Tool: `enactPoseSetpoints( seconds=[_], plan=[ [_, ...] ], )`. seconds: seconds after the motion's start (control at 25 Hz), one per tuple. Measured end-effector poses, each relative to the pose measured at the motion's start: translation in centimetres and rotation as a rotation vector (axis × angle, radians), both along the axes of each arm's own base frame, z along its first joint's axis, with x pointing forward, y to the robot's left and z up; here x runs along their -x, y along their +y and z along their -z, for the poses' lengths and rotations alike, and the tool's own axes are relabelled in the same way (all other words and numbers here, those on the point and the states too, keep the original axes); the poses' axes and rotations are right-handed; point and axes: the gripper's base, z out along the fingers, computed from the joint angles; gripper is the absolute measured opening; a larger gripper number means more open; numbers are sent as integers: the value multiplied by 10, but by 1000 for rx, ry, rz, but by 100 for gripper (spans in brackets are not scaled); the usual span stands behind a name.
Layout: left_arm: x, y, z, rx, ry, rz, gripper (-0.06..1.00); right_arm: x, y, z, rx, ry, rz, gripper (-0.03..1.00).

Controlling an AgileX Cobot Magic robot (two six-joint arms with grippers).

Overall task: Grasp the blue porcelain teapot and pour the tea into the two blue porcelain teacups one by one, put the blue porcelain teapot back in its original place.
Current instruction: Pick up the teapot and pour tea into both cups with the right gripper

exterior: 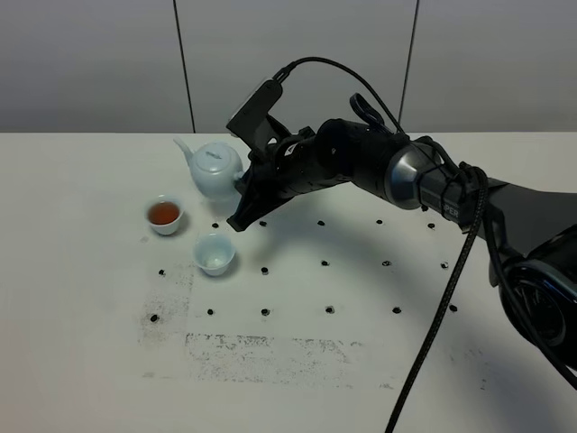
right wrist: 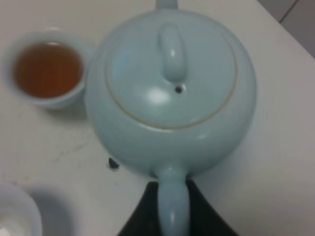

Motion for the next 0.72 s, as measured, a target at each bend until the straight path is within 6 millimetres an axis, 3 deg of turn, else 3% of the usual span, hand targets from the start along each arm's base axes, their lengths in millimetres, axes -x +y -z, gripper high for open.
enactPoseSetpoints(
  seconds=[0.2,0.4,0.72],
  plan=[
    [0,0,0,0,0,0,52,-1,1,16,11,27,3,3],
    [0,0,0,0,0,0,52,0,0,9,11,19,-3,3],
    [0,0,0,0,0,0,52,12,-13,-62,55,-62,-80,3]
  ],
)
